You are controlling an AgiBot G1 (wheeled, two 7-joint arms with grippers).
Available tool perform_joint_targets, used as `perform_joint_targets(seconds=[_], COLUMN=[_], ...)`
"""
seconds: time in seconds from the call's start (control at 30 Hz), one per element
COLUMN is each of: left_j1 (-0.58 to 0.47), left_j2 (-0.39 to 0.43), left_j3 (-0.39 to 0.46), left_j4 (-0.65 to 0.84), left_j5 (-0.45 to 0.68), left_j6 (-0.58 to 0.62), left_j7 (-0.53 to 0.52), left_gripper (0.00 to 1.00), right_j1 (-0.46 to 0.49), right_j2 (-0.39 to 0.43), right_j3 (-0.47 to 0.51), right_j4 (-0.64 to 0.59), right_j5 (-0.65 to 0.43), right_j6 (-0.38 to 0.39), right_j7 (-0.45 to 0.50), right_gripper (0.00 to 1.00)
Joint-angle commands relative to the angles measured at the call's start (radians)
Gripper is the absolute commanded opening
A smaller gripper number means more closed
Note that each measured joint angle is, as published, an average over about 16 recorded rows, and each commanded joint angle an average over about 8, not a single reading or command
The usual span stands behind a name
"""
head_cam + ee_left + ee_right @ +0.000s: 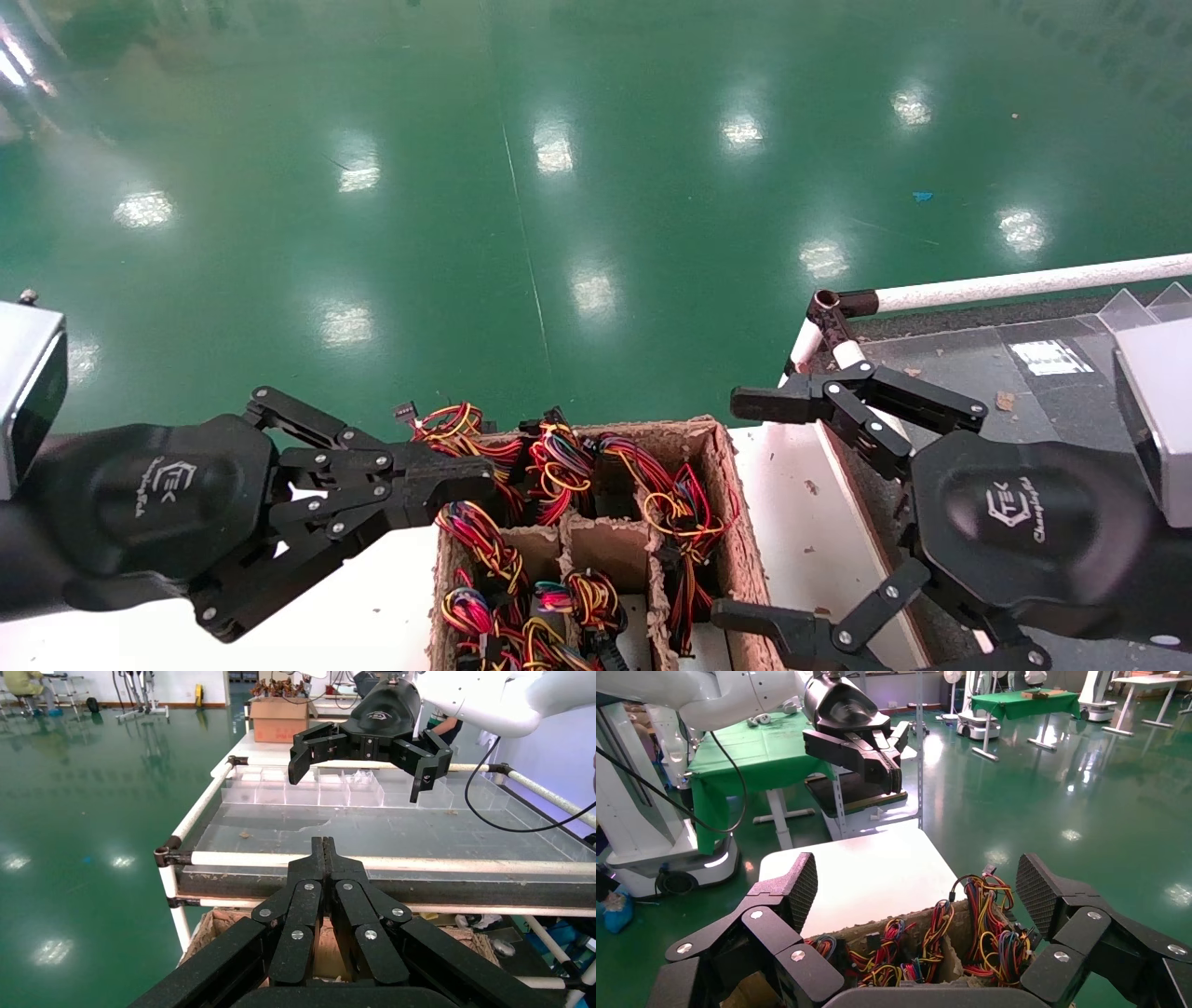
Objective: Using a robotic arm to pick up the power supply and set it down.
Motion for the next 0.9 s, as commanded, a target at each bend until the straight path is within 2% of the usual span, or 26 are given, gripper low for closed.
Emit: perform_joint_targets(seconds=[0.03, 0.07, 0.1, 0.47, 0.7, 0.9], left_j1=[0.000, 0.000, 0.000, 0.000, 0.000, 0.000], left_j2=[0.000, 0.000, 0.000, 0.000, 0.000, 0.000], left_j3=[0.000, 0.000, 0.000, 0.000, 0.000, 0.000], left_j4=[0.000, 0.000, 0.000, 0.000, 0.000, 0.001], left_j5=[0.000, 0.000, 0.000, 0.000, 0.000, 0.000], left_j6=[0.000, 0.000, 0.000, 0.000, 0.000, 0.000], left_j7=[0.000, 0.000, 0.000, 0.000, 0.000, 0.000], left_gripper=[0.80, 0.93, 1.00, 1.00, 1.00, 1.00], right_j1=[0.000, 0.000, 0.000, 0.008, 0.056, 0.119], right_j2=[0.000, 0.000, 0.000, -0.005, -0.012, -0.033], right_j3=[0.000, 0.000, 0.000, -0.003, -0.033, -0.084], right_j4=[0.000, 0.000, 0.000, -0.008, -0.012, -0.016], right_j5=[0.000, 0.000, 0.000, -0.011, -0.116, -0.227], right_j6=[0.000, 0.000, 0.000, 0.006, 0.046, 0.061], right_j7=[0.000, 0.000, 0.000, -0.003, -0.005, 0.031], right_gripper=[1.00, 1.00, 1.00, 1.00, 1.00, 1.00])
